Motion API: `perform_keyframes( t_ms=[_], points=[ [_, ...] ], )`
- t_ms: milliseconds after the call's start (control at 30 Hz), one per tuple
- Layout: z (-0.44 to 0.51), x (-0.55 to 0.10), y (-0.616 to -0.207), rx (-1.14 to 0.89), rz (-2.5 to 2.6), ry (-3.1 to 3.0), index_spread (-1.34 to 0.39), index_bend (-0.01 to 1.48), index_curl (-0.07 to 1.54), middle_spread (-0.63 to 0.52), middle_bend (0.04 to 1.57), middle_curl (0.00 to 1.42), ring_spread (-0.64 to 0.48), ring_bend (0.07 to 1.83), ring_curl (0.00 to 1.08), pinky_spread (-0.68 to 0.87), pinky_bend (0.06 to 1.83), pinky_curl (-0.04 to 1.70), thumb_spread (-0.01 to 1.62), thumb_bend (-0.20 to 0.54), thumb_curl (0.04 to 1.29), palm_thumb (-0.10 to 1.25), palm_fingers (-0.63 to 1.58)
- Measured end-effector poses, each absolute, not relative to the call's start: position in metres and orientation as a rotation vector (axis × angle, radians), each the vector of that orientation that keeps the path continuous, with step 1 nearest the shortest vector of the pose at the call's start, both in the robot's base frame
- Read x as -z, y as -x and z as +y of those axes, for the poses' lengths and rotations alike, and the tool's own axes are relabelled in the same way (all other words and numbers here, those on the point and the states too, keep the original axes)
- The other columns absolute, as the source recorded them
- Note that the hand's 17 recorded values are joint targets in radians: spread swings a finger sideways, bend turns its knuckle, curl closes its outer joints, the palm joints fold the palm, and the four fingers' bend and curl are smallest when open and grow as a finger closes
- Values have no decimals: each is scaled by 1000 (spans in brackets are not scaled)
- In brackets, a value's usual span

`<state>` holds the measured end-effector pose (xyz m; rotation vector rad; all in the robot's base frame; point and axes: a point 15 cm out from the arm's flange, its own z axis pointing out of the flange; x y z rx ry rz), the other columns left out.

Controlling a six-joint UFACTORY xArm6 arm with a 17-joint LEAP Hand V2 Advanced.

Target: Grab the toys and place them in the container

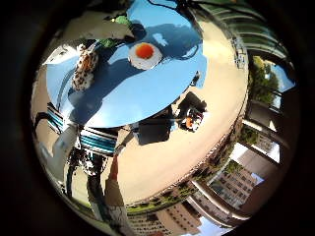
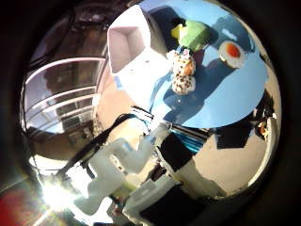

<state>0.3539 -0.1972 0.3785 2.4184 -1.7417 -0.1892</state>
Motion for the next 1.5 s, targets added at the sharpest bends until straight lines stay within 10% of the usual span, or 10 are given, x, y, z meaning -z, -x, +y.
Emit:
perform_keyframes(
  t_ms=[533,1500],
  points=[
    [-312,-274,-474,21,-1789,-2385,-157,164,261,68,179,312,273,375,320,428,780,67,1227,-23,258,424,33],
    [-300,-128,-494,246,-1669,-2349,-65,153,239,-28,250,352,266,593,353,488,935,101,1184,-12,281,477,548]
  ],
)
